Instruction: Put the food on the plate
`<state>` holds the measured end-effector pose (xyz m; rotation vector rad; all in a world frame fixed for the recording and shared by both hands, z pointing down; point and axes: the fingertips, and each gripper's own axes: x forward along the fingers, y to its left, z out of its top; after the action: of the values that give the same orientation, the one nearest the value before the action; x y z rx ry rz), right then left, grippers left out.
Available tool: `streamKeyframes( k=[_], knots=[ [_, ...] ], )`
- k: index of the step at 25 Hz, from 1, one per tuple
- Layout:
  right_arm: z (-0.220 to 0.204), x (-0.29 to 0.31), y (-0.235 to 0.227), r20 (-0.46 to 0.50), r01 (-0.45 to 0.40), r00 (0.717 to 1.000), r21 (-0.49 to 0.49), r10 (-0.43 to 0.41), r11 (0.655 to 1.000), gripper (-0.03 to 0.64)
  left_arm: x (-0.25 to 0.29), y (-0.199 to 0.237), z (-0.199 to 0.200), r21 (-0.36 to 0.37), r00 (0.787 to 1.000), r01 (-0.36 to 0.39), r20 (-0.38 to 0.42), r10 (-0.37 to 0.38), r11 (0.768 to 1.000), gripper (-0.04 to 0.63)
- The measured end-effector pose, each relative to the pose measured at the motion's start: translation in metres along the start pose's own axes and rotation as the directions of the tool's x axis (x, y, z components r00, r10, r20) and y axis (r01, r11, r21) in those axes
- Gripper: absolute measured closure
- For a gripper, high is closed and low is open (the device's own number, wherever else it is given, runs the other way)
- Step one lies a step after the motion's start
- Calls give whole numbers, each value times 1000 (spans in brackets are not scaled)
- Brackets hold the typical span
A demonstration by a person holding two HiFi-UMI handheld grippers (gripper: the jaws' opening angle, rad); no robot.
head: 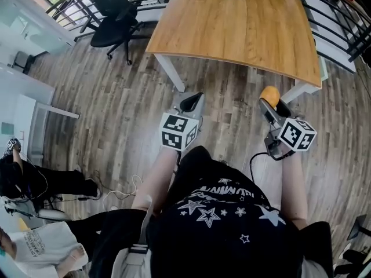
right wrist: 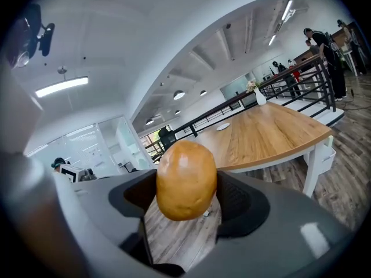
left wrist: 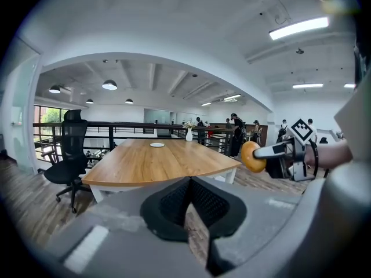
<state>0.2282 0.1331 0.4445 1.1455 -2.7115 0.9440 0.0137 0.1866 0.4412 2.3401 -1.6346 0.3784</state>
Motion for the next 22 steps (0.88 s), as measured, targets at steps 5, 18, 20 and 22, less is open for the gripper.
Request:
streamKeyframes(
  k=[5,18,20,22],
  knots=[
    [-7,4,-9,-43,-31,999,26,32,999,290,5,-10,-10,-13,999,-7,-39,6,1000,594],
    [26,62,-55,-47,1,999,60,2,998,290,94,33,11,-35,998,44,-49,-45,998,594],
    [34,77,-64,-48,18,999,57,-15,998,290,113,45,16,-36,997,55,-49,-57,998,594],
    [43,92,-71,-51,35,998,61,-32,998,290,131,59,22,-40,996,66,-55,-68,997,594]
  ],
)
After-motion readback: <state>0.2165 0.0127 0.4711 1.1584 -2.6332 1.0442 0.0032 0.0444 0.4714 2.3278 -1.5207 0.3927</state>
